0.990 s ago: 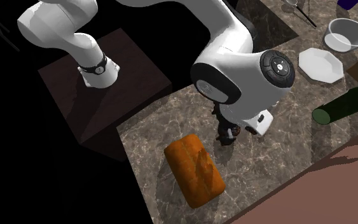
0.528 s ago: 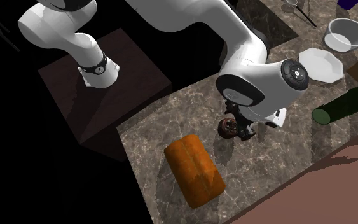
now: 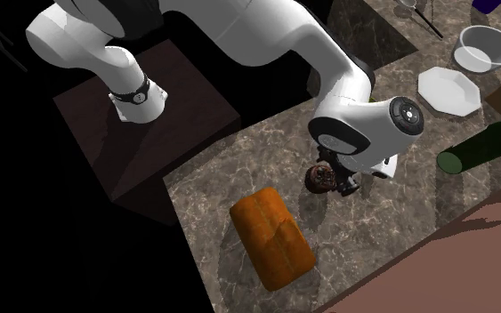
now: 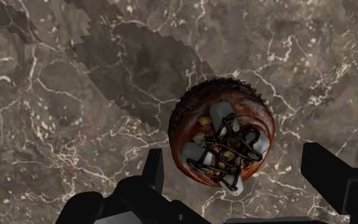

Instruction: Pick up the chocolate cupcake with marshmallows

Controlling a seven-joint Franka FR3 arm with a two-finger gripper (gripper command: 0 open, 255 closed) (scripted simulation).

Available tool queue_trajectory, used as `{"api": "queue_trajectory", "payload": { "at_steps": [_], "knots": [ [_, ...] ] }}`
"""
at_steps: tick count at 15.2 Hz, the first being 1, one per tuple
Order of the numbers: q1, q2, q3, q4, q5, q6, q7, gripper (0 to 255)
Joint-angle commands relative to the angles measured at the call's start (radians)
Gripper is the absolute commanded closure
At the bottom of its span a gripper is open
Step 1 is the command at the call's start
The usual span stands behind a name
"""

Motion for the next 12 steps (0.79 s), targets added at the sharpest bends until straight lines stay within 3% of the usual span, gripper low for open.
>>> {"api": "queue_trajectory", "payload": {
  "at_steps": [1,3,4,12],
  "knots": [
    [0.001,0.019,-0.002,0.001,-0.003,0.018,0.0,0],
    [0.002,0.024,-0.003,0.002,-0.004,0.023,0.001,0],
    [0.001,0.023,-0.003,0.0,-0.003,0.024,0.0,255],
    [0.002,0.025,-0.003,0.003,-0.003,0.022,0.001,255]
  ]
}}
